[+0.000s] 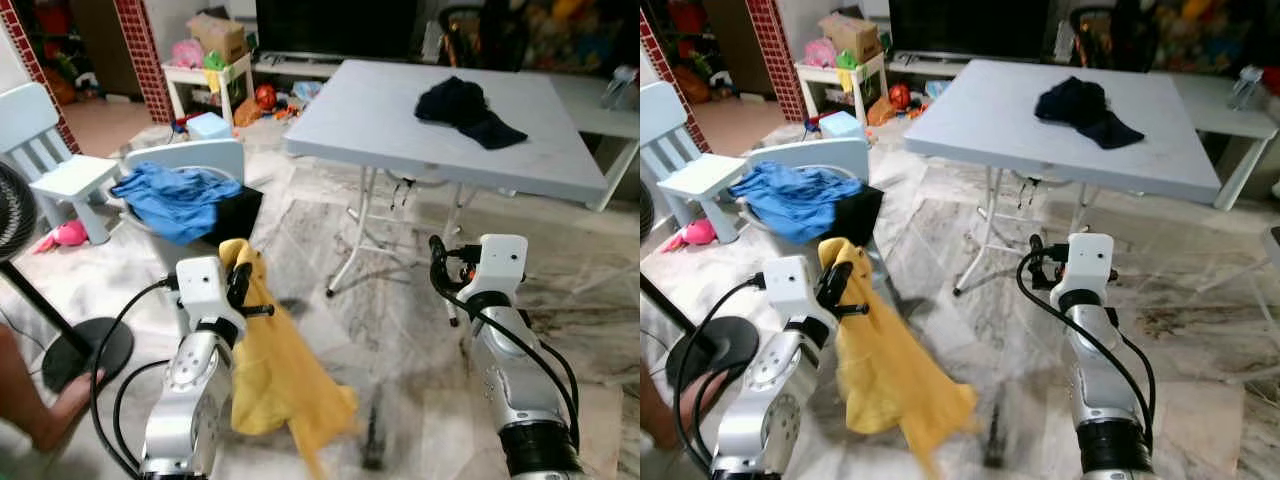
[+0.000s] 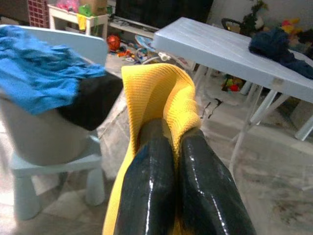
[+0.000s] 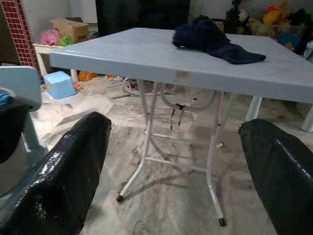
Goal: Hang hanger
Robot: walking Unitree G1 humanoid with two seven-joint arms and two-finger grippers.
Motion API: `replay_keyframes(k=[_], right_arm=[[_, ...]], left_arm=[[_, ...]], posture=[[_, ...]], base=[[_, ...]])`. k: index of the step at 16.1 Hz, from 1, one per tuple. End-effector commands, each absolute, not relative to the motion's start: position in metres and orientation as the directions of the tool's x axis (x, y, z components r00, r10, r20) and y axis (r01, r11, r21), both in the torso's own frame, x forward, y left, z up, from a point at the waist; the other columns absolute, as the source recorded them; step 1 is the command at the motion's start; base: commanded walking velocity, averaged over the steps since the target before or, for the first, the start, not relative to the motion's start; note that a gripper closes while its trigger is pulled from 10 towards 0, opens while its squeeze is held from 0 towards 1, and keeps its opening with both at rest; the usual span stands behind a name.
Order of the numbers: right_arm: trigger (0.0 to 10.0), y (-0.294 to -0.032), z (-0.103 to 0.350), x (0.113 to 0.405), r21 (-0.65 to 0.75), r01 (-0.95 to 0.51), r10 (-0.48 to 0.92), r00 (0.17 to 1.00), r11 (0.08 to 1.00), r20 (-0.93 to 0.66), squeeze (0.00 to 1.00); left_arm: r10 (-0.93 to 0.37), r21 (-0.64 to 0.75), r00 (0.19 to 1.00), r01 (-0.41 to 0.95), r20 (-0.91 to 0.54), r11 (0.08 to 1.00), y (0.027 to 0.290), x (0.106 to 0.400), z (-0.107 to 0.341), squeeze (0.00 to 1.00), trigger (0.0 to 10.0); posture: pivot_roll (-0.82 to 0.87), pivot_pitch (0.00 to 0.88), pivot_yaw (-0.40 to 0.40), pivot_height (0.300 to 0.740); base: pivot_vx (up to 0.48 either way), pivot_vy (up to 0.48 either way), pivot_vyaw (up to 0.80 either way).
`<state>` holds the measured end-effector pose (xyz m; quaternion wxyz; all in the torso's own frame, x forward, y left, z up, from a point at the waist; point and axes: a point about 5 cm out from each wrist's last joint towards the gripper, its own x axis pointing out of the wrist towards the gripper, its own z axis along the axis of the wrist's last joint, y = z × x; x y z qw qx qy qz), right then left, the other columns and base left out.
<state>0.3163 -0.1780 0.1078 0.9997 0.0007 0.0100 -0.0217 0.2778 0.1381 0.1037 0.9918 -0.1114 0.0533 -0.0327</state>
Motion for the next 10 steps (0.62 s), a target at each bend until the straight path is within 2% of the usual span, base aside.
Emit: replay_keyframes(k=[1, 8, 10], right_arm=[[10.0, -0.1694, 0.1145, 0.3199, -0.002, 0.014, -0.014, 1.000, 1.000, 0.001, 0.00], [10.0, -0.1686, 0.1149, 0.3207, -0.006, 0.004, -0.004, 1.000, 1.000, 0.000, 0.00], [10.0, -0.1684, 0.1154, 0.3213, -0.009, 0.001, -0.001, 1.000, 1.000, -0.002, 0.00]], left_arm=[[-0.061, -0.206, 0.996, 0.048, -0.059, 0.977, 0.1438, 0.2804, 0.1118, 0.00, 10.0], [-0.121, -0.255, 0.992, 0.113, -0.019, 0.961, 0.1397, 0.2786, 0.1148, 0.00, 10.0], [-0.126, -0.259, 0.992, 0.118, -0.012, 0.959, 0.1397, 0.2787, 0.1155, 0.00, 10.0]], posture=[[-0.05, 0.000, -0.007, 0.740], [-0.05, 0.000, -0.015, 0.740], [-0.05, 0.000, -0.016, 0.740]], base=[[0.000, 0.000, 0.00], [0.000, 0.000, 0.00], [0.126, 0.000, -0.69]])
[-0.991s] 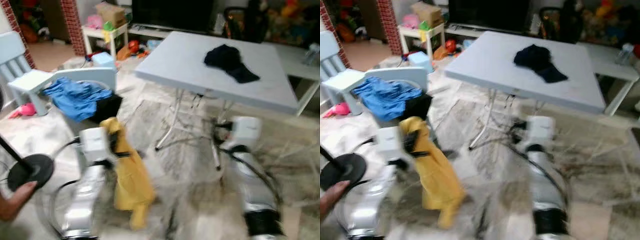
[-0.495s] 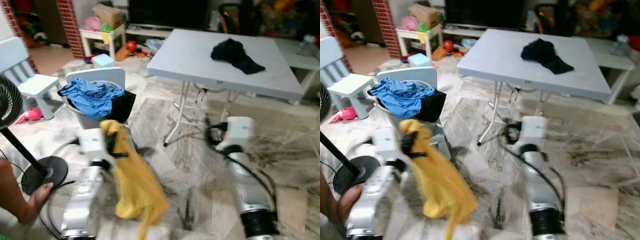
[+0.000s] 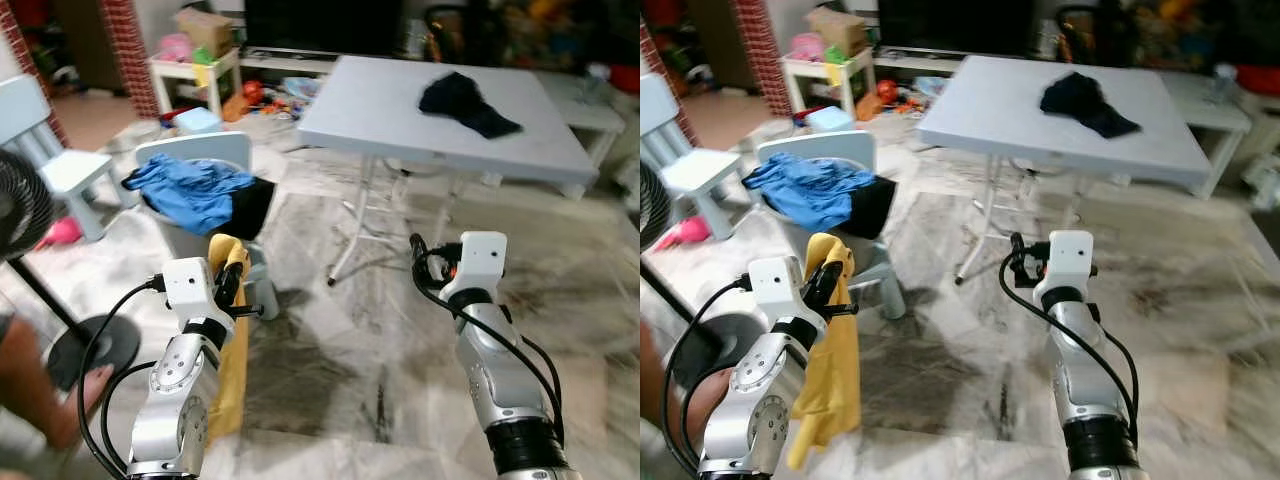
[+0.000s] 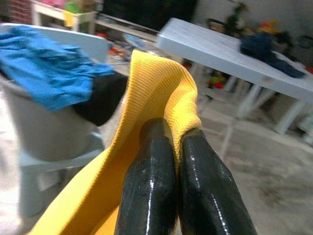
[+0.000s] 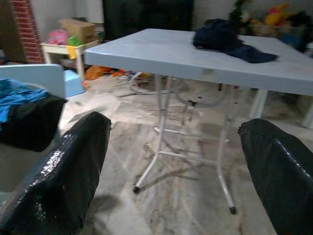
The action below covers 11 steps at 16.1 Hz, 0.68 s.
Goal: Hang hanger
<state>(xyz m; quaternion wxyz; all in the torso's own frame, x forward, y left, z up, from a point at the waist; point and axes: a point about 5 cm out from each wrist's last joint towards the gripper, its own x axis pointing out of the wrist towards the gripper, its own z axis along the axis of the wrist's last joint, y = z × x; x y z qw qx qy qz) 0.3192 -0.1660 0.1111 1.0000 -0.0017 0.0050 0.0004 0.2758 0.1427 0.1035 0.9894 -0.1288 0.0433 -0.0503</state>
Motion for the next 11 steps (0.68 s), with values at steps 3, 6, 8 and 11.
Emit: replay_keyframes(k=[3, 6, 8, 11], right_arm=[[10.0, -0.1666, 0.1149, 0.3207, -0.010, -0.002, 0.002, 1.000, 1.000, -0.002, 0.00], [10.0, -0.1662, 0.1139, 0.3200, -0.012, -0.005, 0.005, 1.000, 1.000, -0.004, 0.00], [10.0, -0.1667, 0.1140, 0.3201, -0.013, -0.004, 0.004, 1.000, 1.000, -0.006, 0.00], [10.0, -0.1666, 0.1138, 0.3196, -0.015, -0.005, 0.005, 1.000, 1.000, -0.006, 0.00]], left_arm=[[-0.126, -0.265, 0.992, 0.118, -0.011, 0.957, 0.1394, 0.2779, 0.1154, 0.00, 10.0], [-0.128, -0.272, 0.992, 0.120, -0.011, 0.955, 0.1386, 0.2776, 0.1152, 0.00, 10.0], [-0.132, -0.281, 0.991, 0.125, -0.006, 0.952, 0.1376, 0.2780, 0.1159, 0.00, 10.0], [-0.135, -0.281, 0.991, 0.128, -0.007, 0.951, 0.1369, 0.2778, 0.1159, 0.00, 10.0]], posture=[[-0.05, 0.000, -0.014, 0.740], [-0.05, 0.000, -0.014, 0.740], [-0.05, 0.000, -0.015, 0.740], [-0.05, 0.000, -0.012, 0.740]], base=[[0.268, 0.000, -0.80], [0.286, 0.000, -0.70], [0.308, 0.000, 0.00], [0.330, 0.000, 0.00]])
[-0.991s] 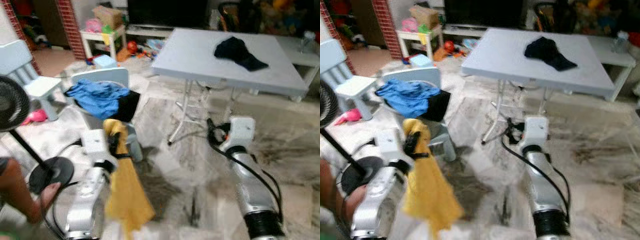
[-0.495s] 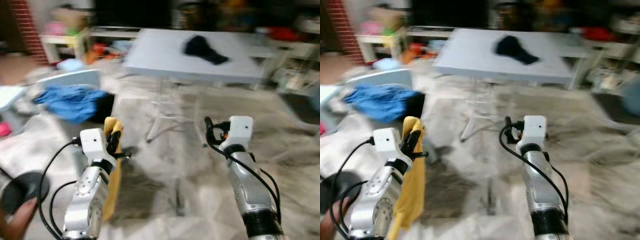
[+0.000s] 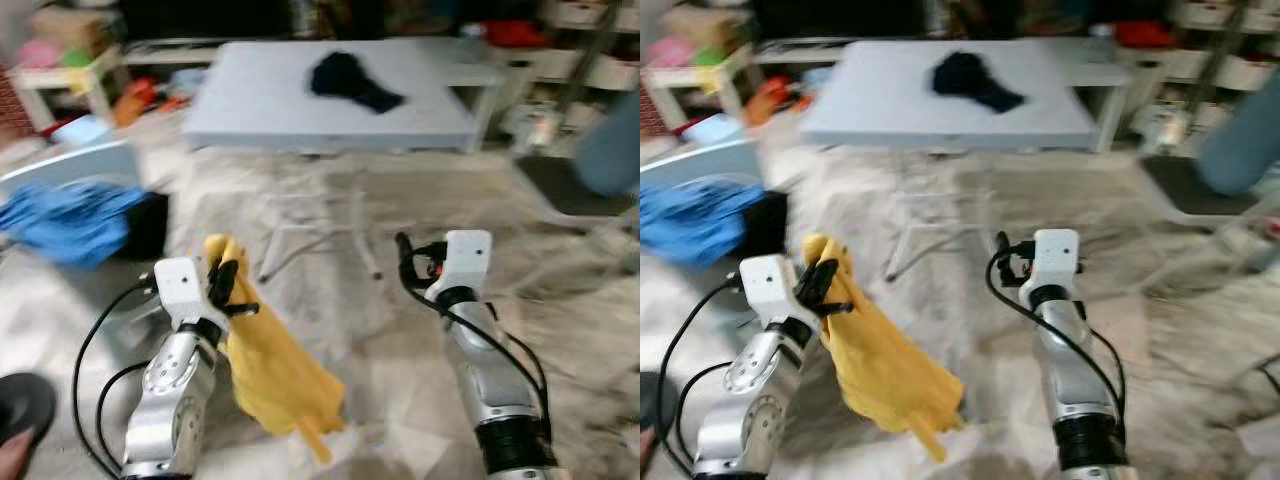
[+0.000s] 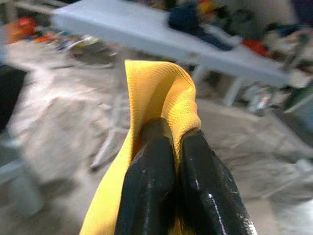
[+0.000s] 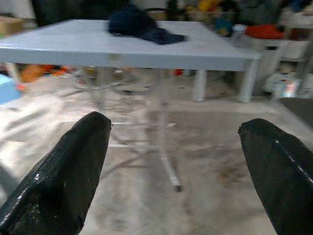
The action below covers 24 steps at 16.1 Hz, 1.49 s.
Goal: Hang hanger
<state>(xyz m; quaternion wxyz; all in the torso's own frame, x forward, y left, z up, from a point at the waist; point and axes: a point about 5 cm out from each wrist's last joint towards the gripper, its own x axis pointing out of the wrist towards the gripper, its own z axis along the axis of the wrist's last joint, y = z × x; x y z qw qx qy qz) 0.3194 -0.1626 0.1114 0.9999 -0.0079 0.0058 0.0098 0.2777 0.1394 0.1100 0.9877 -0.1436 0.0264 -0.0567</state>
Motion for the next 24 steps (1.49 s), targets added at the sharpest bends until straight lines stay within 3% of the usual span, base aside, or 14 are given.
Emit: replay_keyframes(k=[1, 5, 11, 24], right_arm=[[10.0, -0.1663, 0.1135, 0.3195, -0.014, -0.006, 0.006, 1.000, 1.000, -0.007, 0.00], [10.0, -0.1656, 0.1126, 0.3192, -0.013, -0.007, 0.007, 1.000, 1.000, -0.011, 0.00], [10.0, -0.1648, 0.1128, 0.3196, -0.011, -0.010, 0.010, 1.000, 1.000, -0.014, 0.00], [10.0, -0.1626, 0.1115, 0.3197, -0.007, -0.014, 0.013, 1.000, 1.000, -0.018, 0.00]], left_arm=[[-0.135, -0.281, 0.991, 0.127, -0.007, 0.951, 0.1371, 0.2775, 0.1159, 0.00, 10.0], [-0.132, -0.281, 0.991, 0.124, -0.009, 0.952, 0.1378, 0.2775, 0.1155, 0.00, 10.0], [-0.129, -0.295, 0.991, 0.117, -0.022, 0.948, 0.1373, 0.2772, 0.1143, 0.00, 10.0], [-0.146, -0.301, 0.988, 0.127, -0.042, 0.945, 0.1361, 0.2765, 0.1124, 0.00, 10.0]], posture=[[-0.05, 0.000, -0.011, 0.740], [-0.05, 0.000, -0.012, 0.740], [-0.05, 0.000, -0.012, 0.740], [-0.05, 0.000, -0.011, 0.740]], base=[[0.326, 0.000, 0.00], [0.329, 0.000, 0.00], [0.269, 0.382, 0.00], [0.000, 0.436, 0.00]])
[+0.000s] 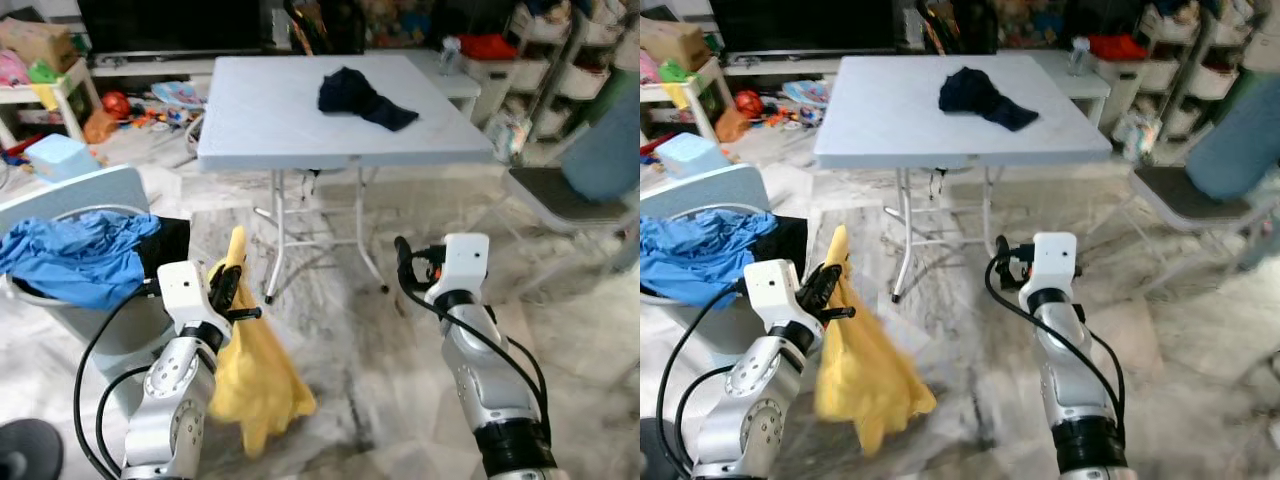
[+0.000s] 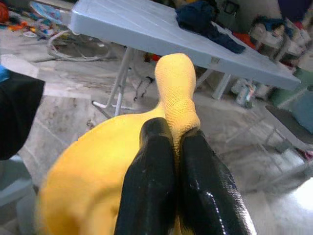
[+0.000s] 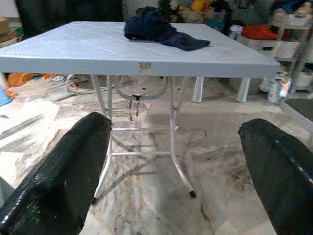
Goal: Hang hanger
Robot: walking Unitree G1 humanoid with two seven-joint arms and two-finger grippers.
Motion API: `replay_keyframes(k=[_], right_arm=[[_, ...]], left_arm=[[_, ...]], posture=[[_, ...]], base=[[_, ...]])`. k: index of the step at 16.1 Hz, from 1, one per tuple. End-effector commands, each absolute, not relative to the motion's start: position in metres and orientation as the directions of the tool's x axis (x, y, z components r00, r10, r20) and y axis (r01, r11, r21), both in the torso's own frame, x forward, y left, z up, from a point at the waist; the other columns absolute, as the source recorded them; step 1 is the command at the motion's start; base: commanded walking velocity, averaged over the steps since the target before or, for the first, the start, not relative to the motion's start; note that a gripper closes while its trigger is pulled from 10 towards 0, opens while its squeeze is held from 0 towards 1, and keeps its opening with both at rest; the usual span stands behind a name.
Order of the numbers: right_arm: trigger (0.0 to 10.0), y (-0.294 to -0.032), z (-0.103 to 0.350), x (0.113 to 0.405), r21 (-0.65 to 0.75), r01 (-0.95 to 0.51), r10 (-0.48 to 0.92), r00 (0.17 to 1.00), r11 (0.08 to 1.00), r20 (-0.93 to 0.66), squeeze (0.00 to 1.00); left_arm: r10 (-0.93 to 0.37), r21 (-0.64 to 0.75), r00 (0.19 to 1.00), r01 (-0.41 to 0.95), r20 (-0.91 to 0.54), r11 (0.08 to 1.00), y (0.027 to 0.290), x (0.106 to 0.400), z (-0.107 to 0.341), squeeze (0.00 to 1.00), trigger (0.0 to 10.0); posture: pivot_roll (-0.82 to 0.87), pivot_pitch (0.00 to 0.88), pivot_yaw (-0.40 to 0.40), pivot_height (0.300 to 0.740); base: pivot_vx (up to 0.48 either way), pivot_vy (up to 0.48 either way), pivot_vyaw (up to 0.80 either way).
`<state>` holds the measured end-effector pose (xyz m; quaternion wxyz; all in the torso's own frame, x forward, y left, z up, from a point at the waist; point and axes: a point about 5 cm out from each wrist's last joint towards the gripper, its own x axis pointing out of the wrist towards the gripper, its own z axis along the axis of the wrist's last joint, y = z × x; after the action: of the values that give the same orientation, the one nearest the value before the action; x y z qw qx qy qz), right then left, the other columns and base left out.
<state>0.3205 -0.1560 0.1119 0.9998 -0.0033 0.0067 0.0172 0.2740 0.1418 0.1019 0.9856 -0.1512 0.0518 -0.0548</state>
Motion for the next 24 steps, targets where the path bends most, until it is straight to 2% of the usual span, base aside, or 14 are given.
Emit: replay_keyframes(k=[1, 3, 10, 13, 24], right_arm=[[10.0, -0.1626, 0.1114, 0.3198, -0.006, -0.014, 0.014, 1.000, 1.000, -0.019, 0.00], [10.0, -0.1626, 0.1114, 0.3198, -0.008, -0.016, 0.015, 1.000, 1.000, -0.019, 0.00], [10.0, -0.1618, 0.1118, 0.3204, -0.010, -0.024, 0.024, 1.000, 1.000, -0.018, 0.00], [10.0, -0.1611, 0.1114, 0.3205, -0.009, -0.027, 0.027, 0.999, 1.000, -0.021, 0.00], [10.0, -0.1614, 0.1093, 0.3196, -0.011, -0.024, 0.024, 0.999, 1.000, -0.027, 0.00]], left_arm=[[-0.147, -0.299, 0.988, 0.128, -0.044, 0.946, 0.1359, 0.2764, 0.1123, 0.00, 10.0], [-0.142, -0.295, 0.988, 0.120, -0.054, 0.948, 0.1361, 0.2762, 0.1112, 0.00, 10.0], [-0.170, -0.295, 0.985, 0.154, -0.027, 0.943, 0.1343, 0.2752, 0.1132, 0.00, 10.0], [-0.175, -0.300, 0.984, 0.159, -0.026, 0.941, 0.1335, 0.2743, 0.1128, 0.00, 10.0], [-0.178, -0.304, 0.984, 0.162, -0.023, 0.939, 0.1330, 0.2749, 0.1132, 0.00, 10.0]], posture=[[-0.05, 0.000, -0.011, 0.740], [-0.05, 0.000, -0.012, 0.740], [-0.05, 0.000, -0.018, 0.740], [-0.05, 0.000, -0.018, 0.740], [-0.05, 0.000, -0.014, 0.740]], base=[[0.000, 0.439, 0.00], [0.000, 0.448, 0.00], [0.000, 0.000, 0.00], [0.265, 0.000, 0.00], [0.366, 0.000, -0.69]])
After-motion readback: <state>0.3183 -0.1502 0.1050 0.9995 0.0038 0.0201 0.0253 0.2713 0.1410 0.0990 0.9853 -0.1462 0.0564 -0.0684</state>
